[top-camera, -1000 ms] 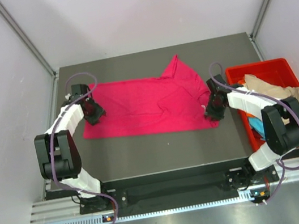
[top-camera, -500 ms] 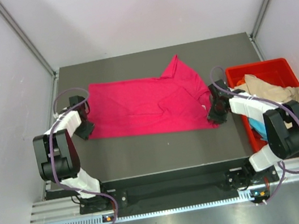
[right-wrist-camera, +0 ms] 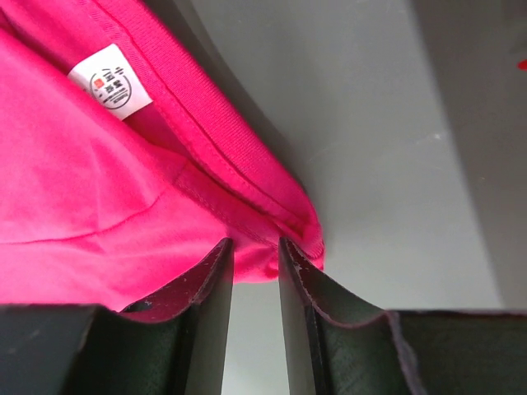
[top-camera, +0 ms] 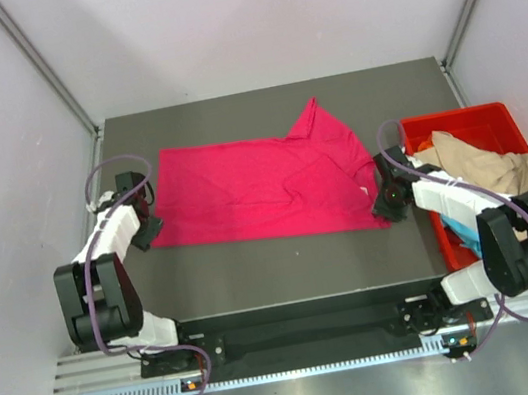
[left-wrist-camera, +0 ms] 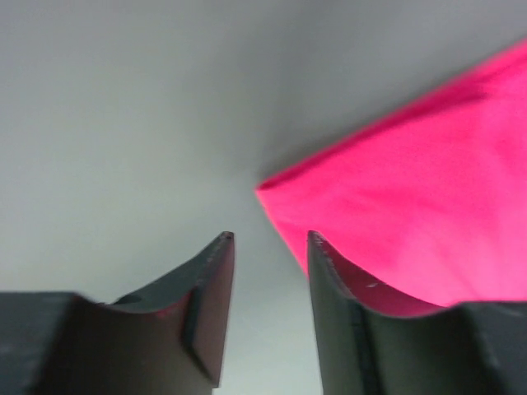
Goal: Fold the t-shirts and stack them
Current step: Fold the tshirt
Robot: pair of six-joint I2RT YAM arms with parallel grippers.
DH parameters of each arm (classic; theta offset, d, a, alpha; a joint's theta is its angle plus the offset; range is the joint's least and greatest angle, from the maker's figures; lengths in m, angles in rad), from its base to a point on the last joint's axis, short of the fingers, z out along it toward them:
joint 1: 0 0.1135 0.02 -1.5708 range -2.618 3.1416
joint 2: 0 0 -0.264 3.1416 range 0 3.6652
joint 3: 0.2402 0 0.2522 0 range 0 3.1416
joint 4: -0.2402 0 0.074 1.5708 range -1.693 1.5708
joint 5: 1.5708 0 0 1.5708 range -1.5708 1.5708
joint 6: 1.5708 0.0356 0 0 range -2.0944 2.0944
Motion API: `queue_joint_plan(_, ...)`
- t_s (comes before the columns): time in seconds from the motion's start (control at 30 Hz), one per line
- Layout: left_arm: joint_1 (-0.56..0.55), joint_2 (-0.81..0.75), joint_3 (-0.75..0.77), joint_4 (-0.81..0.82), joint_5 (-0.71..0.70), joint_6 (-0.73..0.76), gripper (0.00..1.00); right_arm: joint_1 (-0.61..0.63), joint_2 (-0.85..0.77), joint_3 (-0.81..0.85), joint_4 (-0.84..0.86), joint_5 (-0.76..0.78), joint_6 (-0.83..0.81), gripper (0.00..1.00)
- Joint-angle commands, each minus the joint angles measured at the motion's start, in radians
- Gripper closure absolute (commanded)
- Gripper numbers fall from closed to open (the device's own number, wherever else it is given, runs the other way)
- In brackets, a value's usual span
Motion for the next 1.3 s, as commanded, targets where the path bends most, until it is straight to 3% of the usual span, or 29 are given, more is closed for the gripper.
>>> queue_joint_plan(0.0, 0.013, -0.088, 0.0, 0.082, 0.092, 0.07, 0.53, -0.015, -0.053, -0.002, -0.024, 0.031, -0.017, 0.7)
queue_joint_plan(0.17, 0.093, -0.063, -0.008, 0.113, 0.215, 0.033, 0.55, -0.014, -0.065, -0.003, -0.018, 0.029, -0.018, 0.7)
queue_joint_plan(0.57, 0.093, 0.012, -0.077, 0.159, 0.226, -0.022, 0.6, -0.015, -0.042, -0.008, 0.005, 0.034, -0.035, 0.7)
queue_joint_plan(0.63, 0.094, 0.02, -0.092, 0.154, 0.181, -0.022, 0.65, -0.015, -0.03, -0.009, -0.001, 0.055, -0.034, 0.7)
queue_joint_plan(0.73, 0.093, 0.027, -0.108, 0.152, 0.14, -0.025, 0.91, -0.018, -0.027, -0.017, -0.013, 0.084, -0.034, 0.71)
queue_joint_plan(0.8, 0.093, 0.032, -0.12, 0.146, 0.115, -0.033, 1.0, -0.021, -0.036, -0.028, -0.015, 0.092, -0.032, 0.71)
queue_joint_plan(1.07, 0.094, -0.011, -0.19, 0.139, 0.043, -0.09, 1.0, -0.021, -0.094, -0.051, -0.046, 0.118, -0.024, 0.71)
queue_joint_plan(1.27, 0.093, -0.074, -0.174, 0.074, 0.124, -0.067, 1.0, -0.021, -0.147, -0.052, -0.075, 0.112, -0.021, 0.71)
